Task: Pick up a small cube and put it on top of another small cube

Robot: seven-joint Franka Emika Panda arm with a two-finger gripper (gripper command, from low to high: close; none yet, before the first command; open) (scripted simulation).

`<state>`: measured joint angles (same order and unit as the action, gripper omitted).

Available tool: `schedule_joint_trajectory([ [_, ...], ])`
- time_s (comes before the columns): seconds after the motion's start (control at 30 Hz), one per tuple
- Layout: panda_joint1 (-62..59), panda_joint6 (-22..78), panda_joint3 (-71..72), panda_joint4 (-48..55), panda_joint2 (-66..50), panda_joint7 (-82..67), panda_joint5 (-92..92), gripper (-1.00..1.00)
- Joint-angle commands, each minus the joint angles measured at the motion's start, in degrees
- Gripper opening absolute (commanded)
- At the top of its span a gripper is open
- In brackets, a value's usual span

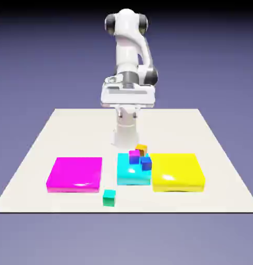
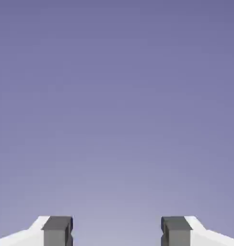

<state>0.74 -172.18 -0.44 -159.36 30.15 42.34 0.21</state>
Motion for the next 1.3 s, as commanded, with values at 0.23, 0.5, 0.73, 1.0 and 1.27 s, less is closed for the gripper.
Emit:
schedule_joint_trajectory([
  [0.23,0.34,12.15,-2.92,10.87,-16.61,-0.76,1.43,0.0],
  [0.5,0.67,24.29,-5.85,21.74,-33.23,-1.51,2.85,0.0],
  [0.73,0.96,34.92,-8.4,31.25,-47.76,-2.17,4.1,0.0],
  [1.0,0.01,30.12,-7.81,33.87,-60.97,-3.66,6.43,0.0],
  [1.27,0.72,40.0,-7.81,31.44,-48.52,-0.78,4.81,-1.0],
])
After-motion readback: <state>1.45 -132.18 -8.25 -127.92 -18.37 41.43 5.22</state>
